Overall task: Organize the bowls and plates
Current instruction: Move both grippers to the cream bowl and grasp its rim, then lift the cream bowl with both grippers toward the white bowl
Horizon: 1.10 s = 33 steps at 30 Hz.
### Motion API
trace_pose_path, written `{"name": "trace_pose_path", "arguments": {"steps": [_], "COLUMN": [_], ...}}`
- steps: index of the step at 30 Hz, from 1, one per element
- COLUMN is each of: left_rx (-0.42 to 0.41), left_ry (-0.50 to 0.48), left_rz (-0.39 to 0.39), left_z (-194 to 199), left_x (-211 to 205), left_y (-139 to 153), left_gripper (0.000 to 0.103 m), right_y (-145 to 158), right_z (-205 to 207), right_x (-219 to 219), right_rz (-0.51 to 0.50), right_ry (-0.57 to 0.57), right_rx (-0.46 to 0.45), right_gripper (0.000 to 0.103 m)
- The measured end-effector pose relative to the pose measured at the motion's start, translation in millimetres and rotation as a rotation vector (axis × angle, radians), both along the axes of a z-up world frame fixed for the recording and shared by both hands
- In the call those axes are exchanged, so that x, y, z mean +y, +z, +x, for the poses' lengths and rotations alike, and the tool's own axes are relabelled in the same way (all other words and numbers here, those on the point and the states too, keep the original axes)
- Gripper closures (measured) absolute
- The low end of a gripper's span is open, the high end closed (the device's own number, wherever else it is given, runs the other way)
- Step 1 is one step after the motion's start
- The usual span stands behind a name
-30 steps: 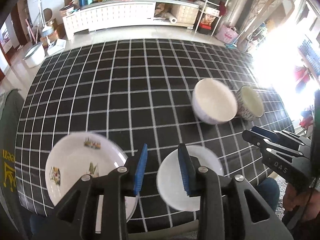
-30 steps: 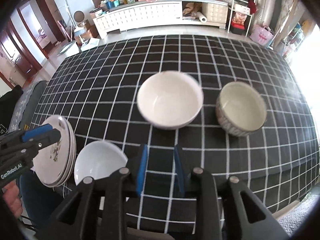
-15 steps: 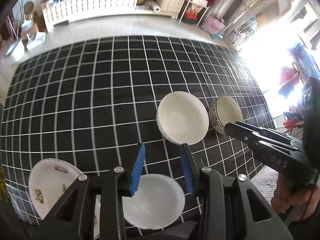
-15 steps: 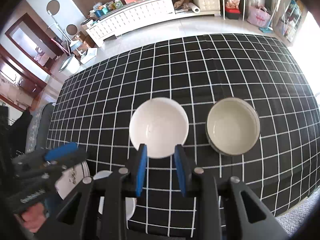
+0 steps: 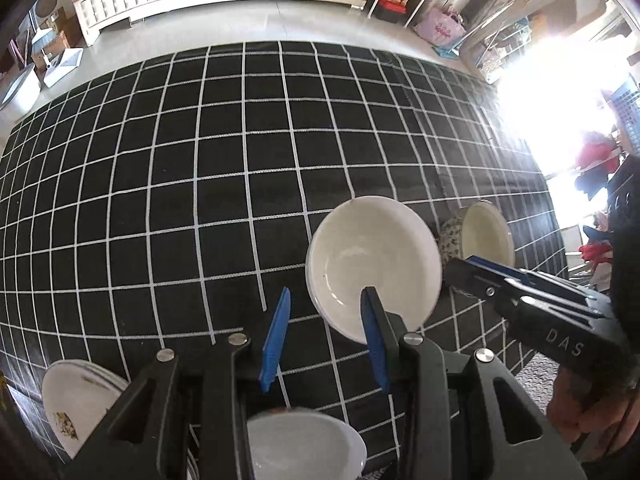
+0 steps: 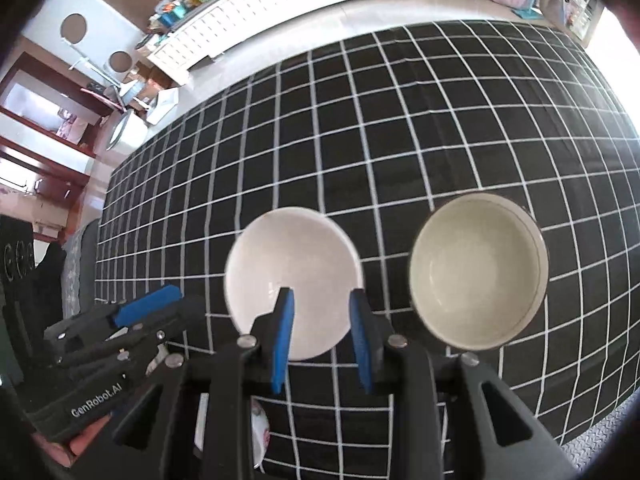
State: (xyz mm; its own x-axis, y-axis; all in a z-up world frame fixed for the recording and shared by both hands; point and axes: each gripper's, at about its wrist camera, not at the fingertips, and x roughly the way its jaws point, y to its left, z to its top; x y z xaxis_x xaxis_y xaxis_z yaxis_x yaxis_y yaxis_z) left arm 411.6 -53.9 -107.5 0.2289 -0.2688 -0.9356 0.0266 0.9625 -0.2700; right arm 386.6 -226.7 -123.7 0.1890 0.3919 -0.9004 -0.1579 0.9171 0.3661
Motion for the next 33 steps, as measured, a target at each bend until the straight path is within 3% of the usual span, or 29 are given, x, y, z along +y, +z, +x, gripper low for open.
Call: {"name": "trace_pose_path", "arguments": {"steps": [7, 11, 18, 21, 33], "left_rx": [0.012, 0.043, 0.062, 0.07, 0.063], "left_ry": [-0.02, -0.025, -0.02, -0.008, -0.002], "left_rz": [0.04, 0.024, 0.035, 0.035, 0.054], "left_z": [14.4, 25.1, 27.8, 29.8, 29.7], "left_x": [-12.4, -15.5, -14.0, -11.1, -14.6], "left_y": [-17.6, -30.4, -43.0, -45.9, -58.5], "left_gripper": [0.069, 0.069, 0.088, 0.093, 0.097], "right_y": [-12.8, -20.7, -28.5, -30.8, -32.8], "right_z": [11.5, 15.2, 16.1, 13.8, 8.8], "right_x": [1.7, -1.0, -5.4, -5.7, -10.8], "right_rz": [-0.035, -0.036, -0.012, -0.024, -0.053], "right_ry": [0.015, -0.014, -0.013, -0.006, -0.02], "right_rx": [0.024, 0.032, 0.054, 0.055, 0.067], "right_gripper": [0.071, 0.071, 0.091, 0.094, 0.095]}}
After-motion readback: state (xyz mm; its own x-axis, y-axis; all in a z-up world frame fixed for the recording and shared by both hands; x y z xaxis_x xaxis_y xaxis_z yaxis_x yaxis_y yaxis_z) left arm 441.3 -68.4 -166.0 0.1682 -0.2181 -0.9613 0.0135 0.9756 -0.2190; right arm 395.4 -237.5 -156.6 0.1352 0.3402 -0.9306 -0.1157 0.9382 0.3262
